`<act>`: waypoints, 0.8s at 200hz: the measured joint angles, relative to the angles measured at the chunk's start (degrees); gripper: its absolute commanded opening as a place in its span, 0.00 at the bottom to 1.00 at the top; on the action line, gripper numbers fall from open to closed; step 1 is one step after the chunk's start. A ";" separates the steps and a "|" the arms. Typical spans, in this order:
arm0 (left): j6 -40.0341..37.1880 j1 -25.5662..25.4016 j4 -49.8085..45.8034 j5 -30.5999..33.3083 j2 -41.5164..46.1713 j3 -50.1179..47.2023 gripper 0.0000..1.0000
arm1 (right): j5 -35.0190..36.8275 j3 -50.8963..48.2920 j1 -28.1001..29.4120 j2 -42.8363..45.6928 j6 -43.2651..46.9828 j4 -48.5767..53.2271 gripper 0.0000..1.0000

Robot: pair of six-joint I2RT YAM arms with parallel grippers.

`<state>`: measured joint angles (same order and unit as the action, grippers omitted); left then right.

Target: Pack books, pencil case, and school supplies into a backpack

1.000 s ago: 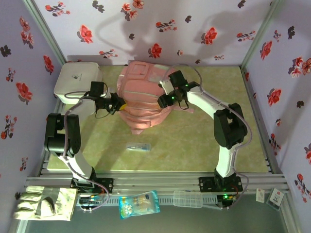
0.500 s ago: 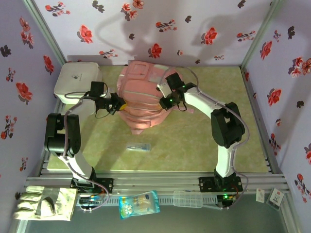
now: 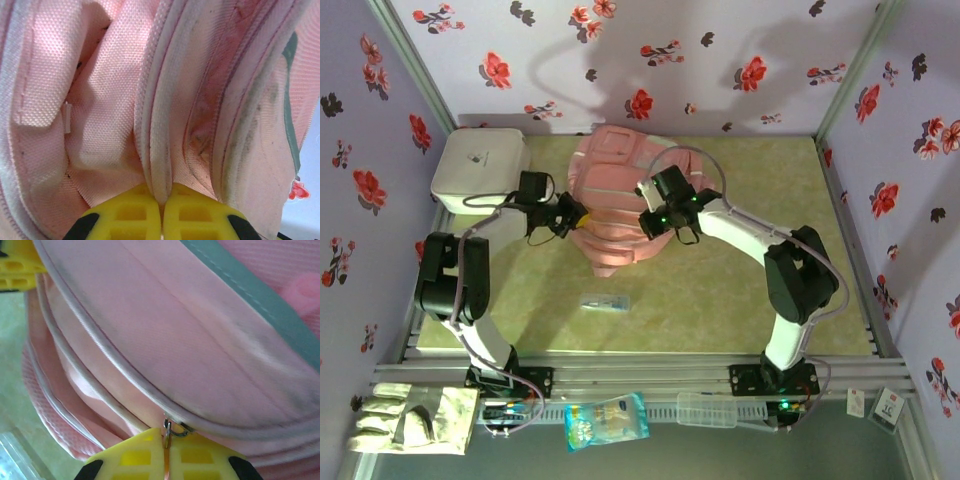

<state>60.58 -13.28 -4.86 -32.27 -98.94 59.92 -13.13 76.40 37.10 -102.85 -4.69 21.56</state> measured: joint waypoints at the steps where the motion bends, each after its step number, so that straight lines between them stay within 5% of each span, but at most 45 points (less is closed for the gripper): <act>1: 0.04 -0.09 0.07 0.07 0.00 0.00 0.00 | 0.02 -0.04 0.07 0.00 -0.37 -0.26 0.06; 51: 2.01 -3.50 1.51 3.45 -0.50 0.02 0.00 | 0.68 -0.26 2.29 -1.38 -11.50 -6.10 0.07; 67: 2.16 -4.33 1.55 4.11 -0.87 0.02 0.00 | 1.33 -0.26 2.84 -2.27 -14.21 -7.52 0.19; 110: -0.98 -6.03 -0.26 3.78 0.24 0.02 0.35 | 3.91 -7.48 3.39 3.50 -21.27 -14.27 0.51; 160: -11.80 -7.89 -9.44 6.27 8.61 1.99 0.52 | 4.52 -16.65 -0.39 16.00 -30.16 -20.41 0.58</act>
<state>48.77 -21.17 -14.31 -26.00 -90.32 61.91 -8.60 59.75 36.71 -86.85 -34.85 1.15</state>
